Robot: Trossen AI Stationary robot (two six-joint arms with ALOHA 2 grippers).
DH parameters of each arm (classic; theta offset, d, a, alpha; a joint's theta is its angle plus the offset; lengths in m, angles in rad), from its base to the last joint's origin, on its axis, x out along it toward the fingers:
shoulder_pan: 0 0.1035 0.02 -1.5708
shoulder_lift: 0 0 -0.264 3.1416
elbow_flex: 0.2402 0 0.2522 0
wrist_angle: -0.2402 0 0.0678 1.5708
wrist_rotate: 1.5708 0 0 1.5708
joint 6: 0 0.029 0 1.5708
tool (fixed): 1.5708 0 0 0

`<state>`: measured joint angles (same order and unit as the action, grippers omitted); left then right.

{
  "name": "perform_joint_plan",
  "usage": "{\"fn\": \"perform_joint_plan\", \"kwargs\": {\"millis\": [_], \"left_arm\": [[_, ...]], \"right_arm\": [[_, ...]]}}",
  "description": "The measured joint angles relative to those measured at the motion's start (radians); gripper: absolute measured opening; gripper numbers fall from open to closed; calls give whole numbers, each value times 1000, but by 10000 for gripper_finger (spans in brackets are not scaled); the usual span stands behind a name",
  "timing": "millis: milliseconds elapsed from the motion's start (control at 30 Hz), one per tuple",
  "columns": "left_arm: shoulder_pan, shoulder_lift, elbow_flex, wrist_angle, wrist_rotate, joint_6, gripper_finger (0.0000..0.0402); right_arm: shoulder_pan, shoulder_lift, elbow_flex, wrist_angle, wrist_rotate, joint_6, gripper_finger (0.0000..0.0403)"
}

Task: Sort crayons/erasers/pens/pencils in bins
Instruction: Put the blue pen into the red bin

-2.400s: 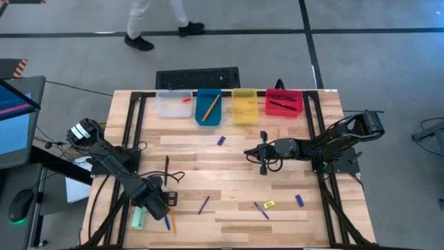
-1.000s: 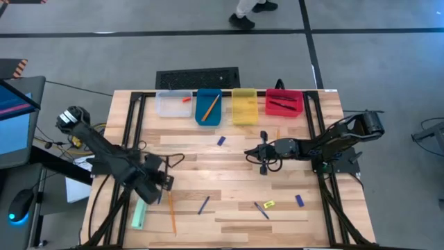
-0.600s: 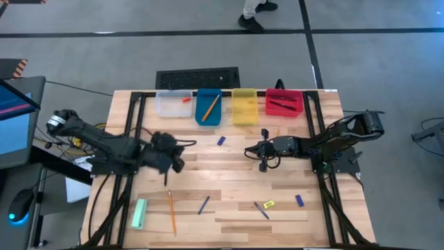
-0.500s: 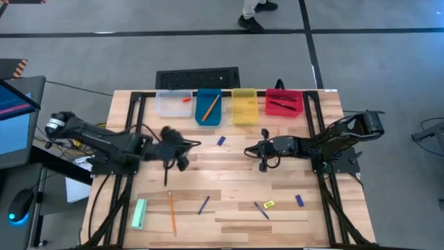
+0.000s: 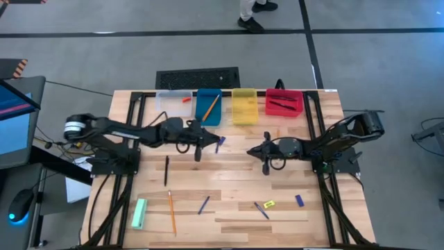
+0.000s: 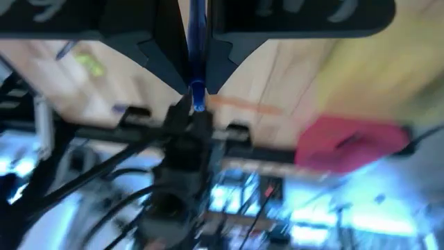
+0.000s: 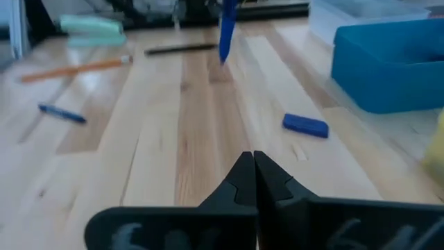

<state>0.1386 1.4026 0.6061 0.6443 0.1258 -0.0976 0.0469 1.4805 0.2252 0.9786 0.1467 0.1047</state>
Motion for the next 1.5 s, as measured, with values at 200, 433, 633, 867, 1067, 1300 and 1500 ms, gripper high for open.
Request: {"fn": "perform_joint_plan", "kwargs": {"millis": [200, 433, 633, 867, 1067, 1300, 1500], "left_arm": [[63, 208, 2, 387, 129, -29, 18], [150, 385, 18, 699, 212, -170, 18], [170, 413, 44, 707, 217, -175, 18], [170, 413, 79, 697, 230, -173, 18], [169, 413, 108, 646, 231, -168, 18], [169, 413, 108, 648, 231, -166, 18], [169, 413, 108, 664, 231, -167, 18]], "right_arm": [[-4, 7, -72, 185, -17, 65, 2], [-12, 4, -13, 179, -17, 132, 28], [-54, 4, 42, 150, -17, 179, 99], [-97, 4, 122, 66, -17, 165, 191], [-129, 4, 236, -89, 17, 49, 232], [-134, 4, 299, -144, 35, 0, 218], [-135, 12, 326, -141, -18, 32, 176]]}}
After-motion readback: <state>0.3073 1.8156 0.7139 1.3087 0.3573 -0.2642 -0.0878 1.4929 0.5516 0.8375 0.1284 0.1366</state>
